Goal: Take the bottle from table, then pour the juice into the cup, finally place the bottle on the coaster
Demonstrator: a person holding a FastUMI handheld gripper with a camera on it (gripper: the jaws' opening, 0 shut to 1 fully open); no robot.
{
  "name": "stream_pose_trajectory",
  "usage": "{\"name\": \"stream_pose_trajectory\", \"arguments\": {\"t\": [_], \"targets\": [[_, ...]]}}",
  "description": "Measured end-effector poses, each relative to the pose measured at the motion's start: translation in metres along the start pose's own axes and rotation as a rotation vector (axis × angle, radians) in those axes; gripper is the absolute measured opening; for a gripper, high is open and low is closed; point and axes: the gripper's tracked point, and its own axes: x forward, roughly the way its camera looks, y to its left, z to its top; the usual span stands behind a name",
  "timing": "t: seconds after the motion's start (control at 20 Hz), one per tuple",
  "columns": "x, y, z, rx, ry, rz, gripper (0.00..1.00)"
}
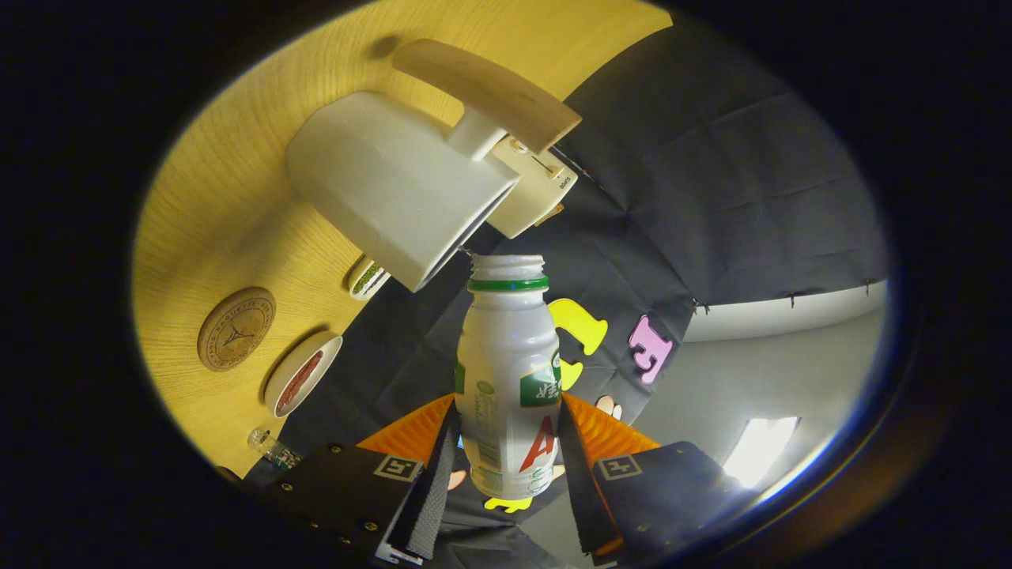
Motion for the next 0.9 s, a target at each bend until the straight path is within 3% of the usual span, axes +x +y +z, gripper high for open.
{"name": "stream_pose_trajectory", "arguments": {"t": [0.65,0.9], "targets": [[-0.0062,0.0080,0.0100,-0.069,-0.043,0.001,0.66],[-0.0017,0.0078,0.0089,-0.028,-0.033,0.020,0.66]]}}
